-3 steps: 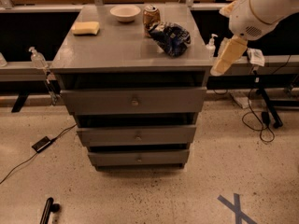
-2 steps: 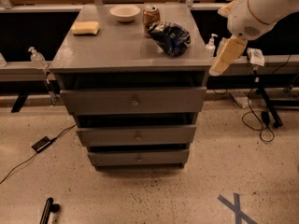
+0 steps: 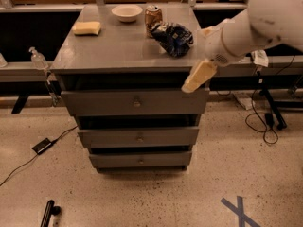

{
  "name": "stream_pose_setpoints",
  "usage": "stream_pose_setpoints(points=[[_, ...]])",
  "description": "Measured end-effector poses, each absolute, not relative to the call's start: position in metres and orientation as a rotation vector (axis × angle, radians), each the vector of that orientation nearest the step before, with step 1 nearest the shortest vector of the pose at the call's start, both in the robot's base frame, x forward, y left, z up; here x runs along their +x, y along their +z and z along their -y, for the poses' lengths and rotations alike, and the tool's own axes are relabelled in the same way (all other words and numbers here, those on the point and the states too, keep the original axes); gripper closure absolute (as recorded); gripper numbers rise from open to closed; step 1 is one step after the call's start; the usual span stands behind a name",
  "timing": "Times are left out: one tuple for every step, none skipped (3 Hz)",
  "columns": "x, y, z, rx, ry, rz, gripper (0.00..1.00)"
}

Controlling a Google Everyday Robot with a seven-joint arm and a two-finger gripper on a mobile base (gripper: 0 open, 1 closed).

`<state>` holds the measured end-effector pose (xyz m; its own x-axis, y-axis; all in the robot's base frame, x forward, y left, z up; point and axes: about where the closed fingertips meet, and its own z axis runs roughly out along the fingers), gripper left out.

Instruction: Open top drawer

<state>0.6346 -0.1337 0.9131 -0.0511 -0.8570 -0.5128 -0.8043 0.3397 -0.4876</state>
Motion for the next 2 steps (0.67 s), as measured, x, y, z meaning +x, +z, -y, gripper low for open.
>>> stream_pose_setpoints(points=[[0.649, 0.85, 0.096, -1.41, 0.004, -1.824, 0.0], [0.675, 0.789, 0.054, -1.339, 0.072, -1.743, 0.0]])
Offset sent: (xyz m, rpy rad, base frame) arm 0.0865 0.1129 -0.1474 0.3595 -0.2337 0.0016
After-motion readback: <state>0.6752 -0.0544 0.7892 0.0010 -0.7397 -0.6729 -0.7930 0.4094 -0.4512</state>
